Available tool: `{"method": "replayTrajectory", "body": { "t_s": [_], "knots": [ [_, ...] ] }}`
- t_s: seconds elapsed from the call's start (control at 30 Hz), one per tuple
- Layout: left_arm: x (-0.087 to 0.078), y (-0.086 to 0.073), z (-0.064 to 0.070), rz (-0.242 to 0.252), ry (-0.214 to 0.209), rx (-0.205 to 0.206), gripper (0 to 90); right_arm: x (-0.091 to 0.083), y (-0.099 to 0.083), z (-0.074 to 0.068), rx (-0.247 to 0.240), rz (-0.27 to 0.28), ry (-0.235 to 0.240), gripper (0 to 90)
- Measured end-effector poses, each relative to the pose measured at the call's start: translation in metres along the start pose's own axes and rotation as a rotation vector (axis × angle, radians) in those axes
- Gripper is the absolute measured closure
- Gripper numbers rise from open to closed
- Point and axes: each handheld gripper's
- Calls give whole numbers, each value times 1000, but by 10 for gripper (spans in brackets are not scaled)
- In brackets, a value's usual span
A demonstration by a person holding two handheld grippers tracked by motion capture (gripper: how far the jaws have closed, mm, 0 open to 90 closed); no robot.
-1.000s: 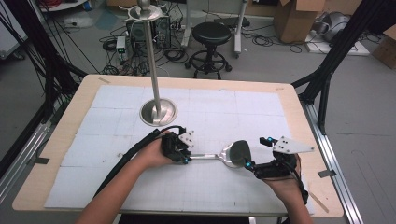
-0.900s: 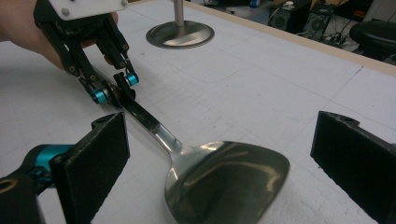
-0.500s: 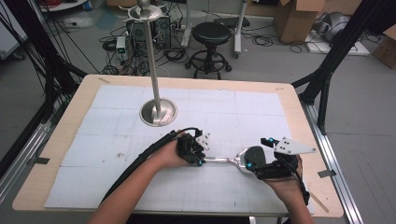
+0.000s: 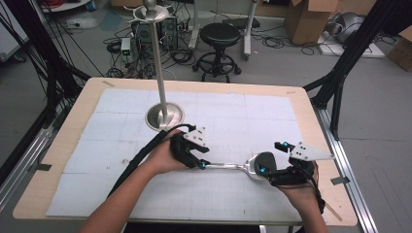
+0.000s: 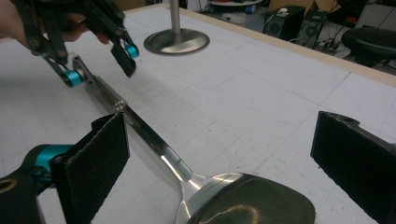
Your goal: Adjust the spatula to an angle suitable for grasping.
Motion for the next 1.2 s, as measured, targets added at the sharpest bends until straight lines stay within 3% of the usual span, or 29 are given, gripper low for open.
{"method": "replayTrajectory", "body": {
  "t_s": [0.17,0.47,0.67,0.77,0.97,1.07,1.2],
  "knots": [
    [-36,-26,-1,122,31,-75,475,-5,1,3,15,23,-5,33],
    [-85,-83,11,248,96,-188,436,-3,4,2,9,20,-5,33],
    [-111,-125,12,353,111,-234,413,-4,8,0,-7,27,-3,33],
    [-119,-139,10,391,129,-273,396,-6,8,2,4,33,-5,33],
    [-124,-155,8,429,144,-285,374,-4,9,2,10,37,3,33],
    [-124,-159,8,423,149,-291,362,-2,8,3,19,35,8,33],
    [-127,-163,10,436,160,-287,337,-2,11,3,40,65,35,33]
  ]
}}
Point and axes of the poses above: each handheld gripper's, and its own axes: x roughly forward along the jaws, y roughly out of its top, z roughly to its right, and after that the axes turned 10 degrees about -z, right-handed
